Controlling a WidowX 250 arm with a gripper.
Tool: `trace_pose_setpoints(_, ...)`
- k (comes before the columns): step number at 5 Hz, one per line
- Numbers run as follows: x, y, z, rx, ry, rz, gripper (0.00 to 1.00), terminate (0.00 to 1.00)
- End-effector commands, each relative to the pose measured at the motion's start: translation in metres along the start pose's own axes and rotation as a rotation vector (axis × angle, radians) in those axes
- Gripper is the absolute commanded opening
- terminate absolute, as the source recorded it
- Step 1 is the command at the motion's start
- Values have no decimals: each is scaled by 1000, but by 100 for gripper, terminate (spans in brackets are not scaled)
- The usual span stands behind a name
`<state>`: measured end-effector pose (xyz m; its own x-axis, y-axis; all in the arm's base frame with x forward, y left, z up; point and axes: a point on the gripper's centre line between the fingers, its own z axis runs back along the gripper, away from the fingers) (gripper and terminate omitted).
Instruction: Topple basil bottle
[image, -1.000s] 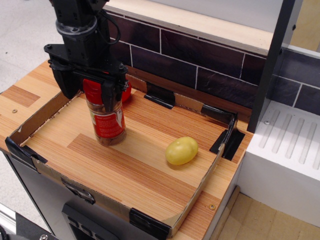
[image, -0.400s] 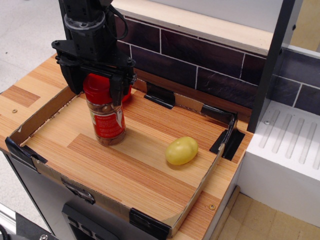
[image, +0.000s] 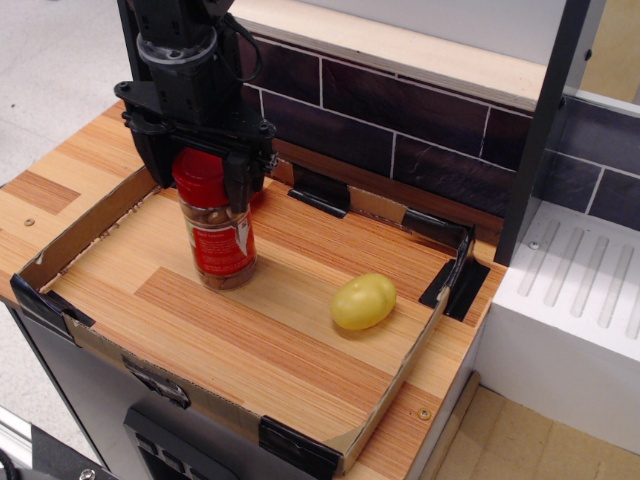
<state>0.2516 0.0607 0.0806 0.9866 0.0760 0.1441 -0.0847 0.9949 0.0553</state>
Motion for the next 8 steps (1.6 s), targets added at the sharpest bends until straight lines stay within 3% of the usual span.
trace_pose_setpoints(1, 1, 9, 23, -16, 33, -128, 0, 0)
trace_pose_setpoints(2, -9, 7, 27, 69, 135, -218, 0, 0)
trace_pose_setpoints(3, -10, 7, 20, 223, 273, -264, 0, 0)
trace_pose_setpoints(4, -12, 5, 12, 286, 335, -304, 0, 0)
trace_pose_setpoints(5, -10, 0, -1, 303, 391, -320, 0, 0)
trace_pose_setpoints(6, -10, -4, -7, 290, 308, -352, 0, 0)
trace_pose_setpoints(8, -9, -4, -15, 125, 89, -466, 0, 0)
